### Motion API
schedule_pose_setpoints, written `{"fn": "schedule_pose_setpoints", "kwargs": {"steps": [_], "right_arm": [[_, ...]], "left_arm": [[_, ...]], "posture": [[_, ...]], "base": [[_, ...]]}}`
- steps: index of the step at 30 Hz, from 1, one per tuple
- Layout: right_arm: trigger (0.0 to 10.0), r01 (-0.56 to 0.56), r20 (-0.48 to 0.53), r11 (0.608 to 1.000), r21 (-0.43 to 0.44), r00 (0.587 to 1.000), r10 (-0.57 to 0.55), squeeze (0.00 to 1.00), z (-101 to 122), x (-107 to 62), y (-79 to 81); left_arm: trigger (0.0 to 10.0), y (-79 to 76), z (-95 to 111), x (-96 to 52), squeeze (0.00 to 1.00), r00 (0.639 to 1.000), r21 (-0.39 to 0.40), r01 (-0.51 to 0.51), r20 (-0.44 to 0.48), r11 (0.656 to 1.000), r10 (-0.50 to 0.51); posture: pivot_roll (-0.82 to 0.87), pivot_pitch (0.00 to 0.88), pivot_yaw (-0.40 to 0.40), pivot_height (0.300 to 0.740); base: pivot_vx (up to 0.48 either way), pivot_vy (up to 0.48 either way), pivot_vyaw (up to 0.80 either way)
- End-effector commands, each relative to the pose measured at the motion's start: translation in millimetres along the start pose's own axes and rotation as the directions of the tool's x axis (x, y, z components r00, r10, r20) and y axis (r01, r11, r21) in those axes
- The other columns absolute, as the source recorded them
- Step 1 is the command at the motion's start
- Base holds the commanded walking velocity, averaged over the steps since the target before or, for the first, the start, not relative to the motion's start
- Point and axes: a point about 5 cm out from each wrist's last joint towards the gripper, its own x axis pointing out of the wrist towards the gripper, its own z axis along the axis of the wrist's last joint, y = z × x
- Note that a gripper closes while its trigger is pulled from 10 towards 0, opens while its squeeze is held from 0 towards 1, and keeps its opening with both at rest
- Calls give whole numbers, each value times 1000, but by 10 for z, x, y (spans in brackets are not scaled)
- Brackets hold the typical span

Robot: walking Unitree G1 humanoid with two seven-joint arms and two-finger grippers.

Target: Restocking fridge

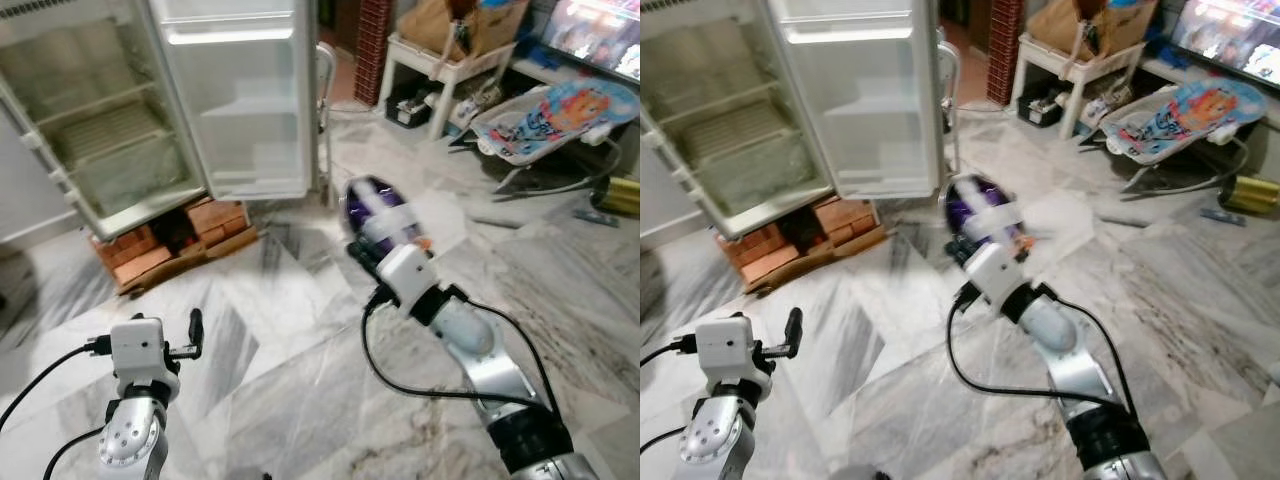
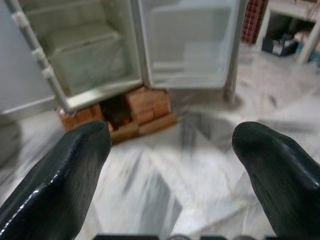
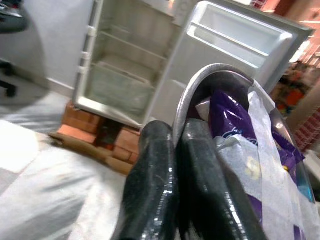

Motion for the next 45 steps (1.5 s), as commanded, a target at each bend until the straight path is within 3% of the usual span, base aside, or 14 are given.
{"fn": "schedule_pose_setpoints", "kwargs": {"steps": [1, 6, 16, 22, 32, 45], "right_arm": [[10000, 24, -11, 1000, -16, 1000, -24, 0, -13, -69, -132], [10000, -21, -4, 1000, -18, 1000, 21, 0, 8, -2, -130], [10000, -46, 40, 998, -36, 998, 47, 0, 103, 143, -106], [10000, -51, 46, 998, -34, 998, 53, 0, 93, 108, -52], [10000, -69, 40, 997, -24, 997, 70, 0, 61, 110, 1], [10000, -42, 19, 999, -14, 999, 43, 0, 15, 77, 34]], "left_arm": [[10000, -77, 33, 10, 0, 1000, -12, 9, 22, 1000, -8], [10000, -98, 46, 18, 0, 999, -21, -12, 36, 1000, 13], [10000, -74, 127, 83, 0, 998, -2, -6, 65, 1000, 6], [10000, -71, 166, 124, 0, 997, 5, -2, 78, 1000, 2], [10000, -48, 114, 65, 0, 998, -9, -26, 52, 1000, 26], [10000, 31, 154, 103, 0, 998, 17, -23, 54, 1000, 23]], "posture": [[-13, 23, -26, 740], [6, 28, -64, 740], [15, 32, -40, 740], [11, 39, -34, 740], [24, 59, -27, 740], [19, 66, -13, 740]], "base": [[337, 0, 0], [345, 0, 0], [348, 0, 438], [356, 0, 670], [351, 261, 626], [315, 363, 0]]}}
